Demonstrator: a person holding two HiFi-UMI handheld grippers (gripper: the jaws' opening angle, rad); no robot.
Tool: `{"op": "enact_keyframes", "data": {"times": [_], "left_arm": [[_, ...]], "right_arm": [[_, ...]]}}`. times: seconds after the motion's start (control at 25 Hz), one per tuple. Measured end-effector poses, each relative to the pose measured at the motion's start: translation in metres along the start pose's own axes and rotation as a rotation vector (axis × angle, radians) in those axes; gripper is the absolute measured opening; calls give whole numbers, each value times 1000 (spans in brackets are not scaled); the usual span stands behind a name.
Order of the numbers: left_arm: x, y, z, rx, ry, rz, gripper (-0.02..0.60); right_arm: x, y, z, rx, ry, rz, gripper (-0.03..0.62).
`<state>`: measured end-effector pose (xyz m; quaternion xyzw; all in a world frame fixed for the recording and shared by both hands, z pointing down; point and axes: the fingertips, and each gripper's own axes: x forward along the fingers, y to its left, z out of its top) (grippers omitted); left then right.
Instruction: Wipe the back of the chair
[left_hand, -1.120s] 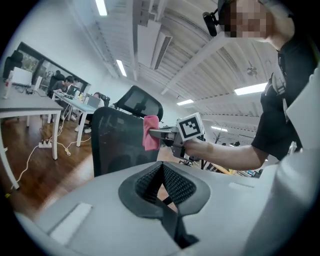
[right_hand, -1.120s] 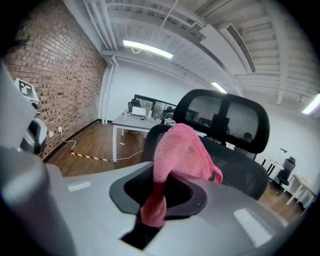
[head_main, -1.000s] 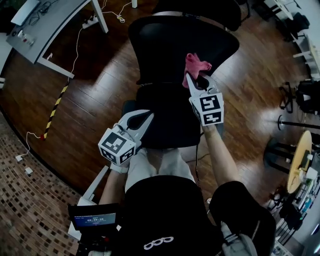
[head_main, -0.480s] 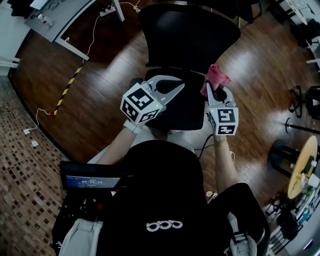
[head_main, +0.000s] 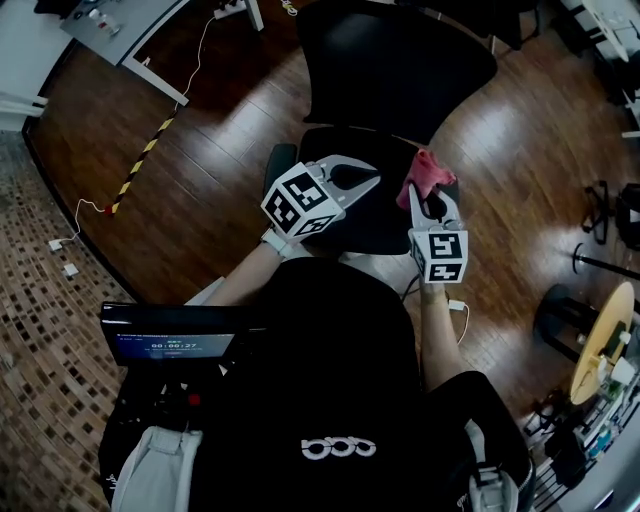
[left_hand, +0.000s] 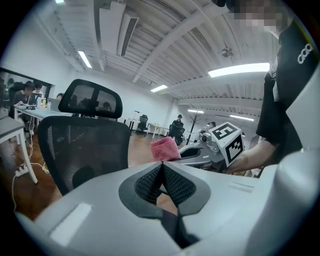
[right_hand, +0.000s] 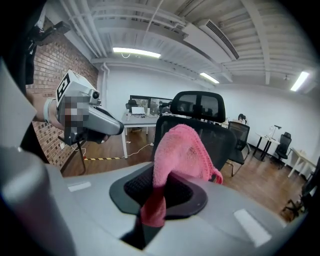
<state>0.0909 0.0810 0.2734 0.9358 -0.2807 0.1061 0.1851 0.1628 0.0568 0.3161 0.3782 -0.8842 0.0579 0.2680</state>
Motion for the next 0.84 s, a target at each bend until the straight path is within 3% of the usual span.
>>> {"op": "enact_keyframes", "data": {"times": [0.84], "left_arm": [[-4, 40, 8, -26, -26, 8, -8]], "right_arm": [[36, 1, 32, -21, -17, -4, 44]]}}
